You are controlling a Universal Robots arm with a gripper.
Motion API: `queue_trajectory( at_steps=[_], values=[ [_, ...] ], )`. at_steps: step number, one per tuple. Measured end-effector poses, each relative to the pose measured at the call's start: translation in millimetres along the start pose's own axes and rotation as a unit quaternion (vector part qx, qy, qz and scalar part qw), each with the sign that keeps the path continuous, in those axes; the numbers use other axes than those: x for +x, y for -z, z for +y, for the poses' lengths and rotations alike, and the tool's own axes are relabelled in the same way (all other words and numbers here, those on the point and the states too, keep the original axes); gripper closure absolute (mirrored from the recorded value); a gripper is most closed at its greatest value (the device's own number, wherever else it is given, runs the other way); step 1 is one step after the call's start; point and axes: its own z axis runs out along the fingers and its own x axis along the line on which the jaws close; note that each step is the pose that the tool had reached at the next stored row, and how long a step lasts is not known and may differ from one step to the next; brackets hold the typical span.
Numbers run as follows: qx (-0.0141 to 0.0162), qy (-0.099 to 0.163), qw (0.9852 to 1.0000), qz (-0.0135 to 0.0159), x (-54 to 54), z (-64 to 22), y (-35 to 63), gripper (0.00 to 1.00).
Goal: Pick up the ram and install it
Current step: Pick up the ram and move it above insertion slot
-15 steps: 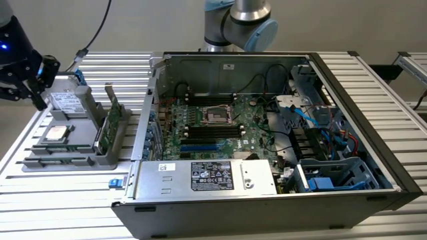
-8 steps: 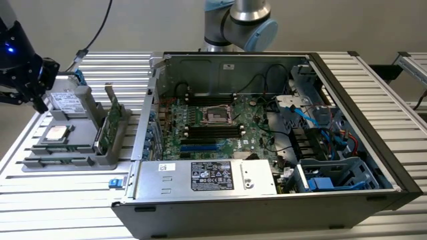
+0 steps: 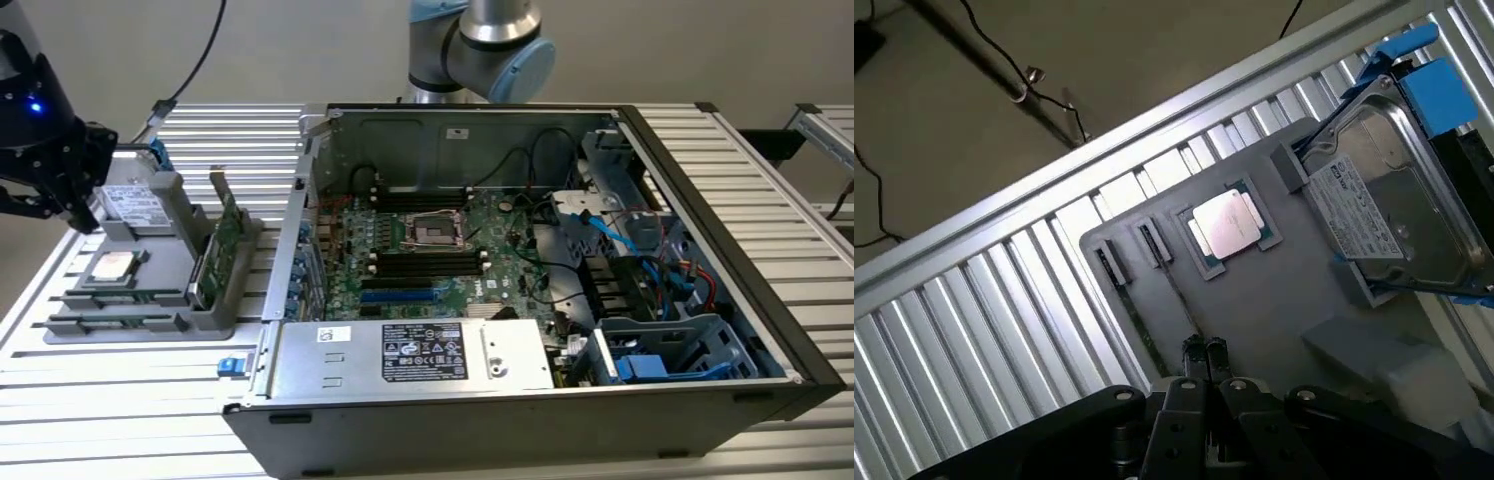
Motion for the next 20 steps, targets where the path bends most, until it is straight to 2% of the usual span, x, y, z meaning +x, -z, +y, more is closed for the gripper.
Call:
queue_trajectory(
  at_steps=[5, 10, 15, 20],
  values=[
    [0.0013, 0.045, 0.999, 0.0058, -0.1, -0.4, -3.4, 0.9],
    [0.0026, 0.09, 0.9959, 0.0117, -0.1, -0.7, -5.5, 0.9],
    [0.0039, 0.135, 0.9907, 0.0174, -0.1, -0.8, -6.1, 0.9],
    [0.005, 0.179, 0.9835, 0.0226, -0.2, -0.8, -6.1, 0.9]
  ],
)
